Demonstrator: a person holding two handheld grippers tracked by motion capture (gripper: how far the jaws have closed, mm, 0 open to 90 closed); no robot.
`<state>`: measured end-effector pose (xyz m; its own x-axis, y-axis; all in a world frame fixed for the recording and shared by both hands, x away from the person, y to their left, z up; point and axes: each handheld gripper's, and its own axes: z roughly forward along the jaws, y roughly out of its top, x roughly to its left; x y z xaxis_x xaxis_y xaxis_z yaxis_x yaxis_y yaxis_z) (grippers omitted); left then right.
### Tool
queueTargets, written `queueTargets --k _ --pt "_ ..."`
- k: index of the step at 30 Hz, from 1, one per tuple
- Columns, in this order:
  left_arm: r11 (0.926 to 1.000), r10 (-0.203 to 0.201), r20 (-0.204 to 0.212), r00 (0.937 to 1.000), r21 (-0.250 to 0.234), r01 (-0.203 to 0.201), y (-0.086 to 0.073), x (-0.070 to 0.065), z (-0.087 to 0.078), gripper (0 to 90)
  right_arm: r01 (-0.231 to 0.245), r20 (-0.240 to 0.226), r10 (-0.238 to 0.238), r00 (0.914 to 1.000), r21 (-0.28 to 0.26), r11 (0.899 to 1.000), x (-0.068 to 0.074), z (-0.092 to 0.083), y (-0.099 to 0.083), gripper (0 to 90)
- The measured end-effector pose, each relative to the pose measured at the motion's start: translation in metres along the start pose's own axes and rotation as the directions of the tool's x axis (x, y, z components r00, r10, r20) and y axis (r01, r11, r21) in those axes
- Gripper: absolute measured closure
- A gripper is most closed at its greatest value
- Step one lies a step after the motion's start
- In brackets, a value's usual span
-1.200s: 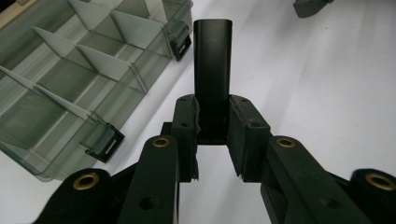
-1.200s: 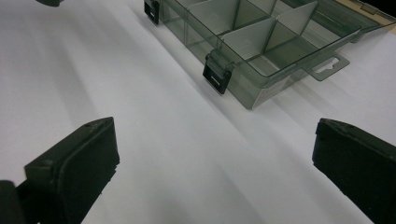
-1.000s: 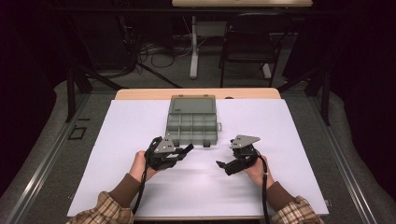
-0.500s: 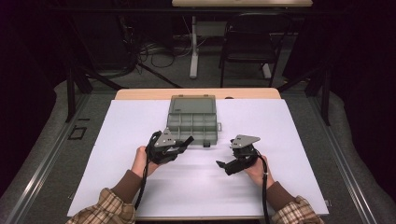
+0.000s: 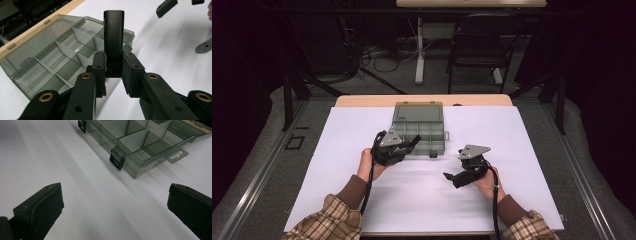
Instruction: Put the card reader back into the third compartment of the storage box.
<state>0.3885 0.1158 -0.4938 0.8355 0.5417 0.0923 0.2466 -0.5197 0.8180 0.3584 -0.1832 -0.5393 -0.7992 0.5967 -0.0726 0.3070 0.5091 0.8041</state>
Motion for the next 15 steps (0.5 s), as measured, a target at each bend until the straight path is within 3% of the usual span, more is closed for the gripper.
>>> queueTargets --k 15 --pt "0.9994 -0.032 -0.04 0.9987 0.011 0.032 0.01 0.015 0.018 73.4 -0.002 -0.004 0.002 1.0 -0.006 1.0 0.001 -0.001 0.0 0.0"
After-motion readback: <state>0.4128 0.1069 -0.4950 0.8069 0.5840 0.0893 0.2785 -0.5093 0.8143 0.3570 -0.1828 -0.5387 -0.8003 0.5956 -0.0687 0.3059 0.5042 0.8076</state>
